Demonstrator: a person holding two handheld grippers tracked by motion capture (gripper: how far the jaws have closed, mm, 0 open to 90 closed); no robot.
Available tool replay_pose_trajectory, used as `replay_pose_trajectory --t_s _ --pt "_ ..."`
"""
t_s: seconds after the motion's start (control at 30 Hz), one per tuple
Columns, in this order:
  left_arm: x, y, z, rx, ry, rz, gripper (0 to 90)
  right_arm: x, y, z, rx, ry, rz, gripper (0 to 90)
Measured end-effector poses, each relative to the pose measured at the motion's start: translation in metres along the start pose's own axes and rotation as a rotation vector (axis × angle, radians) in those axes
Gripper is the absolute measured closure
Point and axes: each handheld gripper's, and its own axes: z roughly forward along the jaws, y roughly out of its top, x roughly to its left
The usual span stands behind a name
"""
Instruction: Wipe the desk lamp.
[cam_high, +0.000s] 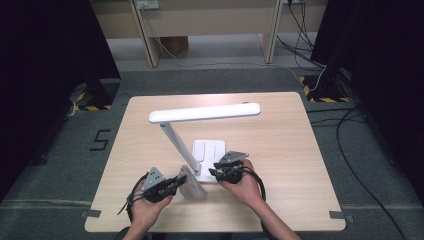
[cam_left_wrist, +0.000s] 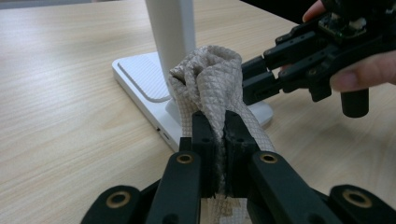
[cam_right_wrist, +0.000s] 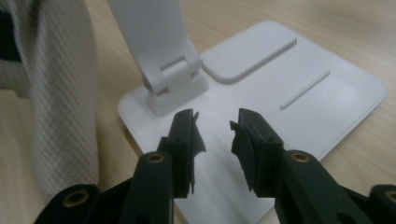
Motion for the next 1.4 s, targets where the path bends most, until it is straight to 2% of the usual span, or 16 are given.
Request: replay_pose_trajectory --t_s 0.23,0.33,0.4,0.53,0.73,1.03,1.23,1.33,1.4 --pt "-0.008 0.009 0.003 -0.024 -0.025 0.021 84.6 0.013 0.017 -0.03 -0.104 0.123 -0.001 52.6" --pt "-0.011 0.013 0.005 -0.029 -0.032 0.028 84.6 0.022 0.019 -0.036 -0.122 0.17 -0.027 49.5" --pt "-0.012 0.016 0.006 -0.041 -0.039 0.035 84.5 0.028 0.018 -0.038 -0.108 0.185 -0.044 48.1" --pt "-0.015 0.024 0.007 -0.058 -0.05 0.044 84.5 0.031 0.015 -0.036 -0.094 0.182 -0.09 46.7" --pt "-0.017 0.032 0.01 -0.077 -0.059 0.055 84.5 0.03 0.015 -0.035 -0.109 0.173 -0.109 47.0" --pt "-0.021 0.038 0.013 -0.095 -0.074 0.062 84.4 0.028 0.014 -0.035 -0.113 0.143 -0.135 53.4" --pt "-0.022 0.039 0.013 -0.103 -0.08 0.064 84.3 0.027 0.016 -0.037 -0.109 0.138 -0.175 71.2" --pt "-0.022 0.039 0.013 -0.102 -0.08 0.062 84.2 0.027 0.016 -0.038 -0.113 0.129 -0.173 79.9" --pt "-0.022 0.039 0.014 -0.103 -0.081 0.059 83.9 0.027 0.017 -0.039 -0.112 0.126 -0.169 82.1"
